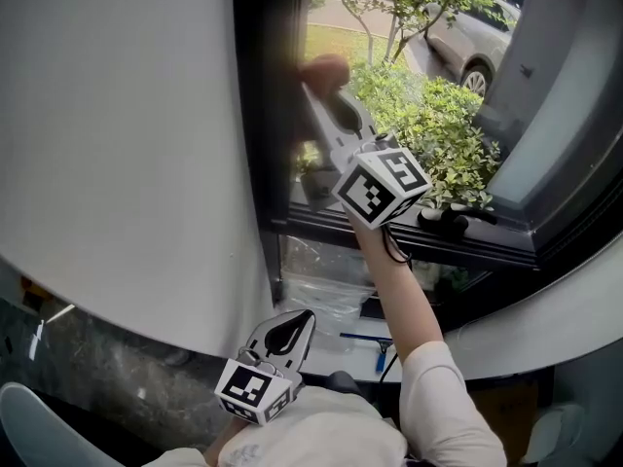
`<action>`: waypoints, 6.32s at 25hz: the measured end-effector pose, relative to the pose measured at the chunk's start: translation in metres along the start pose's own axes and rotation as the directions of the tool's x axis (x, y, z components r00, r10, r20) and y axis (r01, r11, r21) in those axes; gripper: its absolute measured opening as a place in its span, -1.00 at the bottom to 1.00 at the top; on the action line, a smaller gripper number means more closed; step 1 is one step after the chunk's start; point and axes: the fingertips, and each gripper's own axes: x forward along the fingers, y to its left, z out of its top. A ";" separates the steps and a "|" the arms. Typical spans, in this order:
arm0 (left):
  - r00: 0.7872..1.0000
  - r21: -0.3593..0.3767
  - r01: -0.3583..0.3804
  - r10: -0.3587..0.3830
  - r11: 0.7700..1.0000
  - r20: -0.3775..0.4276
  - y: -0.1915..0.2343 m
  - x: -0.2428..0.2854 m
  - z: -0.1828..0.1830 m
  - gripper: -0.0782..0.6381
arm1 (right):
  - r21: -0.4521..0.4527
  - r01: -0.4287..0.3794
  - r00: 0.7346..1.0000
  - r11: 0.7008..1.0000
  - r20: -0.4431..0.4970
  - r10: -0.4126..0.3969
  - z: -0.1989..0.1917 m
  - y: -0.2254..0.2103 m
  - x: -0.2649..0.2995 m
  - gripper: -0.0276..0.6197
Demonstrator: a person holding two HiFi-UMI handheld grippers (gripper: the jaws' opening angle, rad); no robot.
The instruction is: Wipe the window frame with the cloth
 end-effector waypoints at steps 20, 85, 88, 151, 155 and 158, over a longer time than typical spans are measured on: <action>0.999 -0.013 0.034 -0.034 0.999 0.003 -0.007 -0.008 -0.001 -0.75 | 0.080 0.047 0.997 0.996 -0.059 -0.042 -0.032 -0.002 -0.017 -0.67; 0.996 -0.018 0.090 -0.090 0.996 -0.020 -0.021 -0.015 -0.012 -0.75 | 0.075 0.176 0.931 0.982 -0.336 -0.142 -0.130 -0.015 -0.066 -0.70; 0.995 -0.016 0.094 -0.094 0.995 -0.016 -0.022 -0.016 -0.012 -0.75 | 0.036 0.185 0.906 0.982 -0.393 -0.156 -0.139 -0.015 -0.070 -0.70; 0.999 -0.043 -0.001 -0.001 0.999 -0.051 -0.001 -0.013 -0.023 -0.75 | -0.647 0.073 0.622 0.759 -0.565 -0.542 -0.184 -0.012 -0.113 -0.65; 0.999 -0.044 -0.003 0.001 0.999 -0.048 -0.001 -0.014 -0.023 -0.75 | -0.654 0.084 0.615 0.752 -0.559 -0.555 -0.182 -0.015 -0.118 -0.65; 0.999 -0.051 -0.002 0.000 0.999 -0.052 -0.002 -0.014 -0.023 -0.76 | -0.654 0.093 0.614 0.750 -0.556 -0.560 -0.178 -0.017 -0.122 -0.66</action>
